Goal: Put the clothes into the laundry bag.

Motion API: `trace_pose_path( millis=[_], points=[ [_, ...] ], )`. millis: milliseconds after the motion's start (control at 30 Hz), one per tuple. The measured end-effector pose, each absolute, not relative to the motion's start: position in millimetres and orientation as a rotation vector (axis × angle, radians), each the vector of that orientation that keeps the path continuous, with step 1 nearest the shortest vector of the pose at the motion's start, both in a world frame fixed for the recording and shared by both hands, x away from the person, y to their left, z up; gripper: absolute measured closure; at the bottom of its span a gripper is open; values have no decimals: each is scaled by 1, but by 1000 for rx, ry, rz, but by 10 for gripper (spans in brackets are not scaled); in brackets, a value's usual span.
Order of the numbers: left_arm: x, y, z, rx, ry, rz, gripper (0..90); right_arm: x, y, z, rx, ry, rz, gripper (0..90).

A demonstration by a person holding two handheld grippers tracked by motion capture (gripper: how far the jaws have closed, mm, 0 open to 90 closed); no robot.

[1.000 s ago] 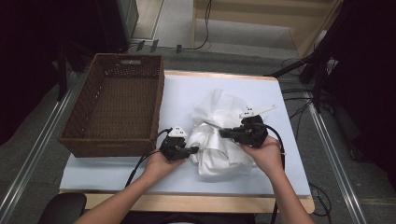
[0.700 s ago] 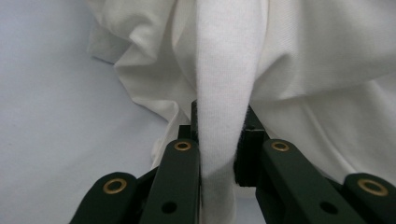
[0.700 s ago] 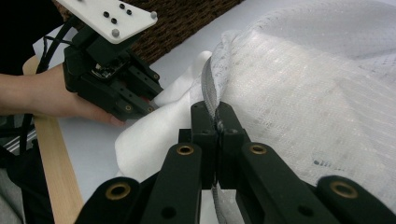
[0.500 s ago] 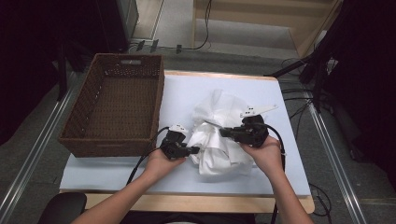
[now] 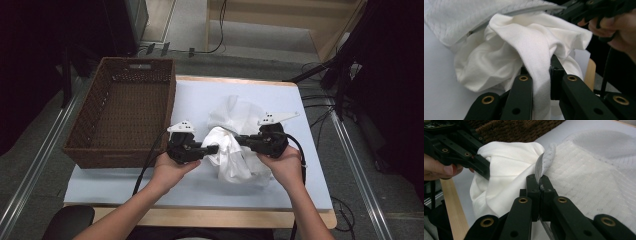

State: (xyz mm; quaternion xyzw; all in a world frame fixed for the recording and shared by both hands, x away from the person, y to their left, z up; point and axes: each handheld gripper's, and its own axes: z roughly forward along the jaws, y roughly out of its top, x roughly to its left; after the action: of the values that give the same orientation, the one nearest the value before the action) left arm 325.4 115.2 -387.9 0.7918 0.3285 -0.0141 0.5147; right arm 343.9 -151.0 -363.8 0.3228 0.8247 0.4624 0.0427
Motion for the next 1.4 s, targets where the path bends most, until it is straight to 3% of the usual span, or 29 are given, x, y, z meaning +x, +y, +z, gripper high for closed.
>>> trace_pose_path(
  millis=[167, 767, 1100, 1400],
  points=[
    [331, 96, -380, 1924, 756, 37, 844, 341, -148, -356, 978, 2498, 1416, 900],
    [376, 41, -405, 2020, 740, 45, 840, 343, -165, -351, 999, 2483, 1447, 900],
    [405, 43, -415, 1991, 867, 75, 831, 344, -162, -356, 989, 2523, 1438, 900],
    [401, 53, -407, 2003, 845, 67, 768, 349, -170, -365, 1022, 2520, 1433, 900]
  ],
)
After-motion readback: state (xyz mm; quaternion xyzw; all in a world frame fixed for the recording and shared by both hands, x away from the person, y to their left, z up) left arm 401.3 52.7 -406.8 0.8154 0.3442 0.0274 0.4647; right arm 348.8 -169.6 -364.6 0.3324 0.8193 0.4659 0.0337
